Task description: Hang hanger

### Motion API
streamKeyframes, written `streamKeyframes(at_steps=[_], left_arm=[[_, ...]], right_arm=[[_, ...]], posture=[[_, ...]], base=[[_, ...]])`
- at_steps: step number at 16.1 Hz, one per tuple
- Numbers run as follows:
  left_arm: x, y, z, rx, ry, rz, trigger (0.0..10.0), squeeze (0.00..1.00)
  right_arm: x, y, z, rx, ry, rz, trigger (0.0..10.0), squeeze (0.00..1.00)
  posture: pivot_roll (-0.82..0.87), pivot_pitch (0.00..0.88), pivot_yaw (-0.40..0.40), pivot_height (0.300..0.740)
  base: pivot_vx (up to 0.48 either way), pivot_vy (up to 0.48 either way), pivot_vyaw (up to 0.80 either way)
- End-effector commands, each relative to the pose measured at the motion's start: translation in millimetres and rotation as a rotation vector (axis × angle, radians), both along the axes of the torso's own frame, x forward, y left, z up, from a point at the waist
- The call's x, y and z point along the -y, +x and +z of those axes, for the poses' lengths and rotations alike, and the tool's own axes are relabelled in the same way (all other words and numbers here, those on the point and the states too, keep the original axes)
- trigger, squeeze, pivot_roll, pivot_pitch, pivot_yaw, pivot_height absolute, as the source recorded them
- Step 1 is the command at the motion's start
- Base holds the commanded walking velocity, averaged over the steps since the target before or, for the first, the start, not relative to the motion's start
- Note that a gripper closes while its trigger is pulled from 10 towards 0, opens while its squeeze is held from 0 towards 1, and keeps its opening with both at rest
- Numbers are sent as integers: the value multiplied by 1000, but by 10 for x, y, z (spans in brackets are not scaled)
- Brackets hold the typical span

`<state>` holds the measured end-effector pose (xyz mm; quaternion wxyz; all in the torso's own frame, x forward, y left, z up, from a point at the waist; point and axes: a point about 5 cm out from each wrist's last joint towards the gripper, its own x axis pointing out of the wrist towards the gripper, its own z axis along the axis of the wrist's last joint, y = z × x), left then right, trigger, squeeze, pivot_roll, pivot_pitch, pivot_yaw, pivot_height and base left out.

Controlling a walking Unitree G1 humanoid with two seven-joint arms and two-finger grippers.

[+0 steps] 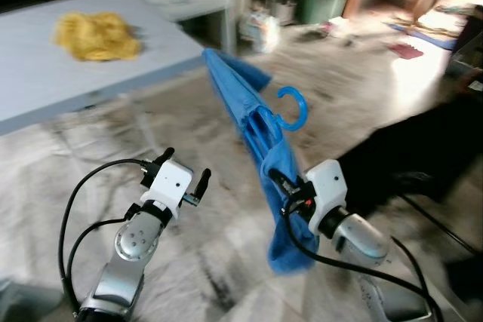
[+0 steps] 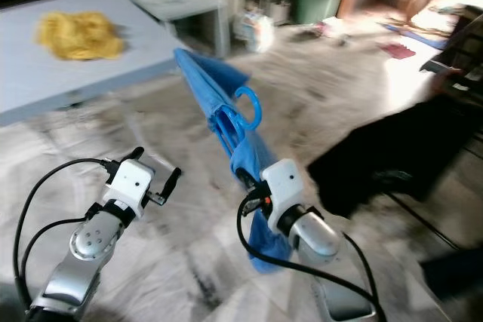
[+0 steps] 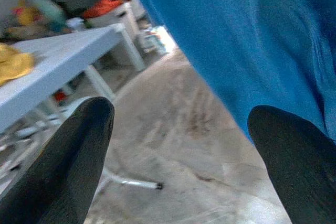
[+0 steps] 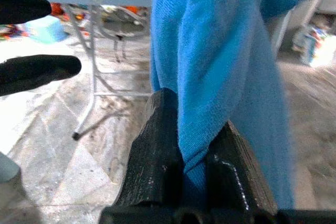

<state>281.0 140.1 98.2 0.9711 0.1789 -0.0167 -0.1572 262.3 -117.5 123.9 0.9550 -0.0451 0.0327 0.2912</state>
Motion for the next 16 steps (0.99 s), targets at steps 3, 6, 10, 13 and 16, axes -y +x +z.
streamKeyframes(at_steps=[3, 6, 10, 13, 16], left_arm=[[1, 38, 11, 8, 3, 9, 10000, 0], [1, 58, -22, -3, -7, 40, 10000, 0], [14, 114, -29, -9, -45, 81, 10000, 0], [76, 172, -31, -16, -93, 83, 10000, 0], [201, 215, -26, -8, -124, 51, 10000, 0]], right_arm=[[-43, -13, 145, 33, 27, 54, 10000, 0], [-76, -92, 150, -6, 36, 129, 10000, 0], [-114, -255, 253, -81, 97, 268, 10000, 0], [-105, -346, 349, -117, 137, 345, 10000, 0], [-118, -395, 450, -131, 148, 399, 10000, 0]], posture=[[-51, 43, -17, 740], [-57, 44, -15, 740], [-64, 47, -12, 740], [-79, 47, -9, 740], [-98, 43, -6, 740]], base=[[0, 0, 800], [0, 0, 533], [0, 0, 0], [0, 0, 0], [0, 0, 0]])
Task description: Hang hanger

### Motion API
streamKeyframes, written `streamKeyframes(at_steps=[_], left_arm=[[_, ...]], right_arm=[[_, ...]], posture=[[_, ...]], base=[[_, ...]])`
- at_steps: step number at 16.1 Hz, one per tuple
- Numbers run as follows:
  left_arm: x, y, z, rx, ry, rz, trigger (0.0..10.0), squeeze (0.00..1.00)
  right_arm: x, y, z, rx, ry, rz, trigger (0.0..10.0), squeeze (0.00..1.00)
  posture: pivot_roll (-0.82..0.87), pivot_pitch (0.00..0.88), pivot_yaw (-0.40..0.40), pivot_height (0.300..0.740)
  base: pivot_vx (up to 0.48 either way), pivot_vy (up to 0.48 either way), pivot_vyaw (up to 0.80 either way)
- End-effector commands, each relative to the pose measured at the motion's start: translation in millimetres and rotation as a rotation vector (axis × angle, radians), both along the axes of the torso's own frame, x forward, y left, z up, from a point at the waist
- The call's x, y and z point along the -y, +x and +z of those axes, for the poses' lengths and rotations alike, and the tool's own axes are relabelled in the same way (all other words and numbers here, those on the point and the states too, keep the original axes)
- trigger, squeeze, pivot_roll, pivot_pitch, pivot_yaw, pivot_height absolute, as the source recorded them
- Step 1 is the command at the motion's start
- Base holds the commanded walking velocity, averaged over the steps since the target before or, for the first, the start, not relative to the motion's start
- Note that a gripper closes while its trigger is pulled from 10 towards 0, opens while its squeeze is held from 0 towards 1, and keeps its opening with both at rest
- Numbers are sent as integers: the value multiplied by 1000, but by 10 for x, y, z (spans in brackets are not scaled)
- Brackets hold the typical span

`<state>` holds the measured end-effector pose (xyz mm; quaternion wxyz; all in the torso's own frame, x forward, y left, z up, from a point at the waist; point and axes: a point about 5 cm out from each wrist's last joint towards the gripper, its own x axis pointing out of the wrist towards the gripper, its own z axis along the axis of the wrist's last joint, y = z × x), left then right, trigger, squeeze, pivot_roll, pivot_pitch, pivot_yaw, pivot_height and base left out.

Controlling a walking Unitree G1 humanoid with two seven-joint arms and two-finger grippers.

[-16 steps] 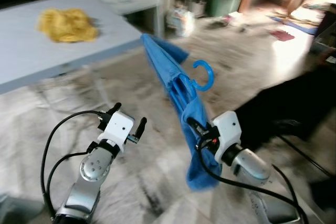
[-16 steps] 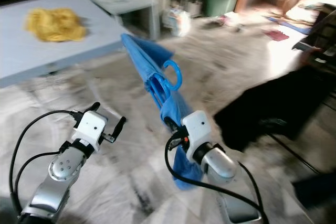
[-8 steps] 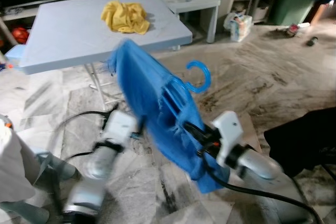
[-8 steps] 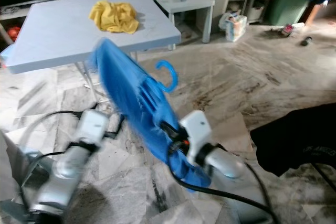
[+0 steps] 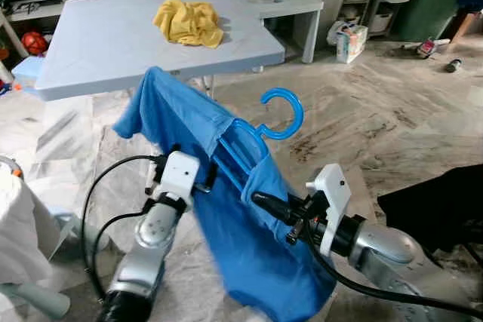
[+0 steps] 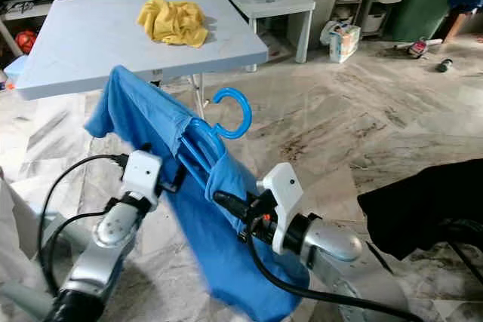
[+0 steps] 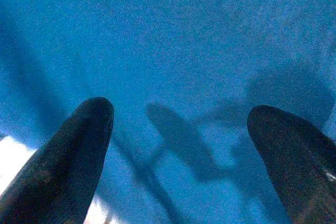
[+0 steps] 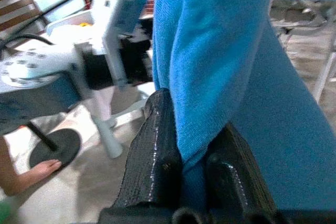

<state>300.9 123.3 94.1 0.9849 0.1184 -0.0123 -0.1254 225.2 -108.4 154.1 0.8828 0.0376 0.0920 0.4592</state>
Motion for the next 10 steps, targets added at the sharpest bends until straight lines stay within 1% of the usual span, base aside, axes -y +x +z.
streamKeyframes(at_steps=[1, 2, 3, 4, 5, 6, 8, 10], left_arm=[[47, 26, 16, 13, -4, -15, 10000, 0], [60, 55, 39, 32, -18, -14, 10000, 0], [60, 71, 51, 42, -22, -10, 9608, 0], [33, 104, 63, 46, -34, 12, 4980, 0], [-20, 126, 65, 40, -52, 41, 1490, 0], [-72, 135, 52, 27, -73, 59, 0, 0], [-152, 127, 43, 34, -74, 75, 0, 0], [-191, 125, 41, 42, -69, 90, 0, 0]], right_arm=[[-30, -34, 162, 47, 33, 48, 10000, 0], [-33, -72, 183, 35, 32, 76, 10000, 0], [-31, -92, 187, 29, 28, 89, 10000, 0], [-12, -117, 179, 17, 22, 100, 10000, 0], [12, -132, 162, 4, 12, 103, 10000, 0], [31, -151, 147, -7, 0, 112, 10000, 0], [54, -189, 136, -34, -12, 133, 10000, 0], [74, -216, 115, -57, -25, 146, 10000, 0]], posture=[[-101, 43, -5, 740], [-106, 42, -6, 740], [-109, 42, -5, 740], [-109, 42, -5, 740], [-109, 42, -5, 740], [-109, 42, -5, 740], [-108, 43, -5, 740], [-108, 43, -5, 740]], base=[[0, 0, 0], [0, 0, 0], [0, 0, 0], [0, 0, 0], [0, 0, 0], [0, 0, 0], [0, 0, 0], [0, 0, 0]])
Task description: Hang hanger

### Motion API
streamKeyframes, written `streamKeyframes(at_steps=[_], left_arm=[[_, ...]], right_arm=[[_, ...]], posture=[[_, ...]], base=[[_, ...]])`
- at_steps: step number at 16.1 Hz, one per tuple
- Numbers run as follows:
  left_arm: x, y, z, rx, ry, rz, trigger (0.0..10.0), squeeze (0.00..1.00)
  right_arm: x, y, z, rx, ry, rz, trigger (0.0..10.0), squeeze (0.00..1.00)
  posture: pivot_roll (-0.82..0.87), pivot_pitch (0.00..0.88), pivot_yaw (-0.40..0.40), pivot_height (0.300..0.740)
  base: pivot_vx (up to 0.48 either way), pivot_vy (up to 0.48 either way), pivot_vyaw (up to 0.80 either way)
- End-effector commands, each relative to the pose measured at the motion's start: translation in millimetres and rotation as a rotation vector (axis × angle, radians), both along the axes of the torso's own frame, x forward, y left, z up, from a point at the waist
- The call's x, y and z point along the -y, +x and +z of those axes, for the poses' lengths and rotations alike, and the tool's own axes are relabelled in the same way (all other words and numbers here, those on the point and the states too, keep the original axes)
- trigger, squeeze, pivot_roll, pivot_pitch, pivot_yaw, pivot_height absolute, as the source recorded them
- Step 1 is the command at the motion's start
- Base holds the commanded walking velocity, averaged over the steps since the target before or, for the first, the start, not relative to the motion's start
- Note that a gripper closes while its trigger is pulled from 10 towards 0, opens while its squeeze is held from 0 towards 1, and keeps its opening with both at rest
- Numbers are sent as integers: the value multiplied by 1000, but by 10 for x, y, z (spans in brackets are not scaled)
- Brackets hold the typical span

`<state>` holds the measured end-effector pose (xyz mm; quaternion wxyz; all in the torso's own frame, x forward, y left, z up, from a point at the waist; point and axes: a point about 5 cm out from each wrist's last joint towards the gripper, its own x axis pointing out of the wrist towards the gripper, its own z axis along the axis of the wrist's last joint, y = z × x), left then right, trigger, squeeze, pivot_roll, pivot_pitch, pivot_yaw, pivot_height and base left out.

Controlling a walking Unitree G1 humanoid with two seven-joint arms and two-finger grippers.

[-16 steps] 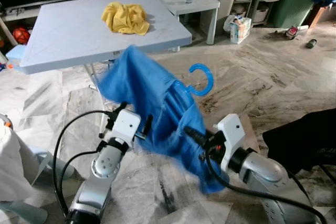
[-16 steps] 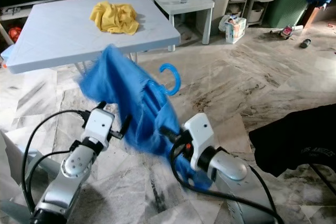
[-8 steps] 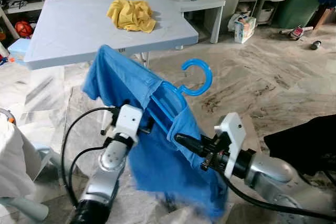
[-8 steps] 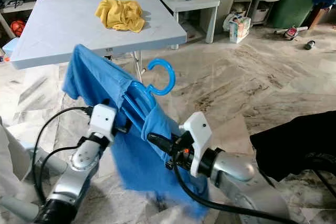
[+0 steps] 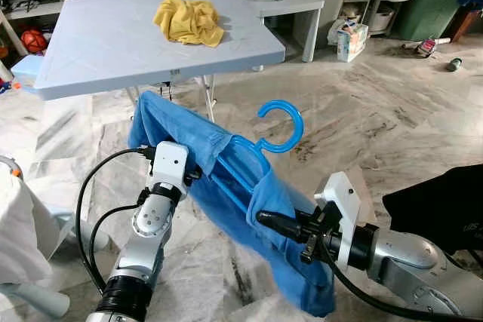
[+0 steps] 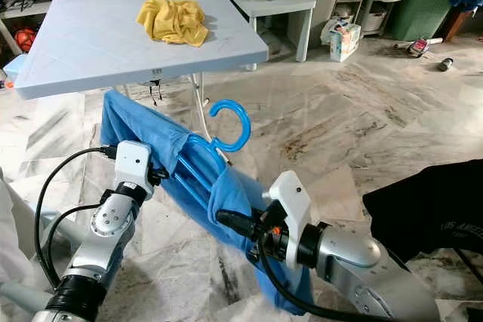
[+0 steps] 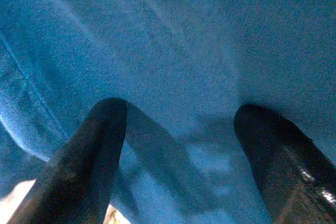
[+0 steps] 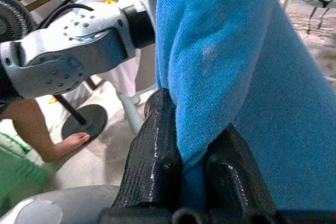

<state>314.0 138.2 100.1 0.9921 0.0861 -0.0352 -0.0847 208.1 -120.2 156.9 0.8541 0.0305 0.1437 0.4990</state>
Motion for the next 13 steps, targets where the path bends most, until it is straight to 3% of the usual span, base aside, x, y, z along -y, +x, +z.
streamKeyframes(at_steps=[1, 5, 8, 9, 10, 11, 12, 13], left_arm=[[-54, -4, -22, -4, 1, 21, 0, 0], [-130, 9, -6, 4, -6, 57, 0, 0], [-87, -6, -33, -15, -29, 45, 0, 0], [8, -27, -45, -29, -51, 8, 3294, 0], [129, -57, -61, -46, -77, -52, 10000, 0], [201, -79, -65, -50, -83, -87, 10000, 0], [353, -140, -67, -56, -102, -177, 10000, 361], [421, -168, -59, -49, -100, -218, 10000, 1000]], right_arm=[[-30, -61, 77, 19, 20, 54, 10000, 0], [169, -8, -37, 2, -77, -2, 10000, 0], [145, 126, -38, 56, -92, -90, 10000, 0], [111, 244, -17, 109, -94, -172, 10000, 0], [80, 336, 1, 129, -82, -232, 10000, 0], [52, 371, 17, 145, -77, -250, 10000, 0], [-15, 424, 52, 167, -56, -275, 10000, 0], [-65, 433, 76, 171, -40, -276, 10000, 0]], posture=[[-108, 43, -5, 740], [-95, 48, -9, 740], [-92, 48, -9, 740], [-91, 49, -9, 740], [-91, 49, -9, 740], [-91, 49, -9, 740], [-90, 49, -7, 740], [-88, 51, -8, 740]], base=[[0, 0, 0], [0, 0, 0], [0, 0, 0], [0, 0, 0], [0, 0, 0], [0, 0, 0], [0, 0, 0], [0, 0, 0]])
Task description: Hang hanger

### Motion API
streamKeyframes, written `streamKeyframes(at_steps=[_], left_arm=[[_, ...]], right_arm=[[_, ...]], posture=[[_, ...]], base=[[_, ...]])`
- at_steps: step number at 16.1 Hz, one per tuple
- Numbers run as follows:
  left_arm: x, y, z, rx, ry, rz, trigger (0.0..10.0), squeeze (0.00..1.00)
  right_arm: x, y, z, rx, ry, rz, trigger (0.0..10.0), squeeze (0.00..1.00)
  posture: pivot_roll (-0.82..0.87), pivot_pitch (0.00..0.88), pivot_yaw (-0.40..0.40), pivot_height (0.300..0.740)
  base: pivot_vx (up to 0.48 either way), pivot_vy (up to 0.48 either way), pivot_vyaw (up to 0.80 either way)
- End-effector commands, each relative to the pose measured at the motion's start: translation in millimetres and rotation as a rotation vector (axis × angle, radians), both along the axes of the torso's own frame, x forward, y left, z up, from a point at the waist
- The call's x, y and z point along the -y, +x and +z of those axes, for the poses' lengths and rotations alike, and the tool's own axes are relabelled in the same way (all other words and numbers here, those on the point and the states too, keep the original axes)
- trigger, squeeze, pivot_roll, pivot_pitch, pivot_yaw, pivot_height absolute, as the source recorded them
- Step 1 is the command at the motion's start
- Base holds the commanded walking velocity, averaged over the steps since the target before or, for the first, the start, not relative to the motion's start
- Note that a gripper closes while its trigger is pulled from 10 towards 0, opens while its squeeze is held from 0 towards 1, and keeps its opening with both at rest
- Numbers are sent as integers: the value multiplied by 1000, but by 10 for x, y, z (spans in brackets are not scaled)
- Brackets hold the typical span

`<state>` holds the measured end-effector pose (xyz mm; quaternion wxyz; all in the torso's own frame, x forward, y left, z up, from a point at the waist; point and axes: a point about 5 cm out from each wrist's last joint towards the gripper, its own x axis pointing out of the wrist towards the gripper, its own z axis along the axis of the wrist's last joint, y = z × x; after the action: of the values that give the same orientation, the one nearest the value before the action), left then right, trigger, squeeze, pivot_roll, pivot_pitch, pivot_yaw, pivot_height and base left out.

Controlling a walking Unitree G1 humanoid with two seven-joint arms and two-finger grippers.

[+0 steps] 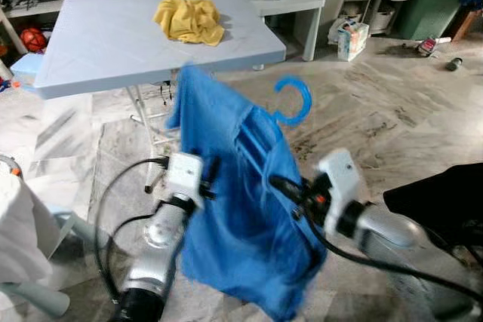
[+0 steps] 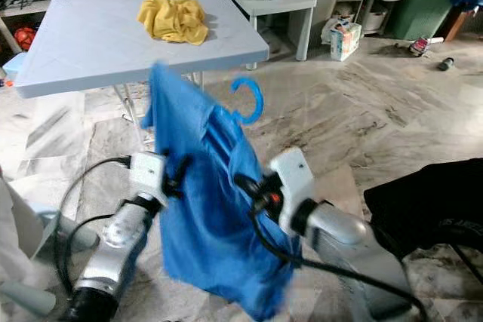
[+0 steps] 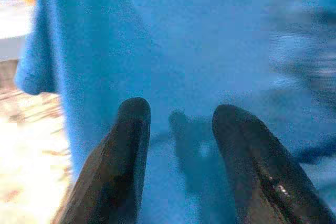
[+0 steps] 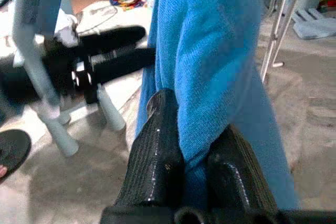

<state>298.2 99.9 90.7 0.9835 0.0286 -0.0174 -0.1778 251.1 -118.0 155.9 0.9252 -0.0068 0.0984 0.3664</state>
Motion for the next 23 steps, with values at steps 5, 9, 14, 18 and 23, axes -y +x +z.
streamKeyframes(at_steps=[5, 9, 14, 18, 23], left_arm=[[65, 52, 101, 34, -27, -46, 10000, 1000], [164, 100, 148, 43, -22, -90, 10000, 1000], [-66, 301, 102, 20, 83, 107, 10000, 0], [-192, 357, 109, 21, 80, 177, 0, 0], [-385, 318, 51, 10, 115, 254, 0, 0]], right_arm=[[-185, -113, 161, 24, 31, 110, 10000, 0], [-187, -194, 170, -6, 38, 156, 10000, 0], [-210, -391, 215, -56, 37, 307, 10000, 0], [-47, -378, 190, -68, -24, 264, 10000, 0], [174, -269, 26, -81, -207, 178, 10000, 0]], posture=[[-104, 51, -10, 740], [-116, 48, 0, 740], [-136, 41, 1, 740], [-146, 44, 3, 740], [-133, 46, -2, 740]], base=[[0, 0, 0], [0, 0, 0], [0, 0, 0], [0, 0, 0], [0, 0, 0]])
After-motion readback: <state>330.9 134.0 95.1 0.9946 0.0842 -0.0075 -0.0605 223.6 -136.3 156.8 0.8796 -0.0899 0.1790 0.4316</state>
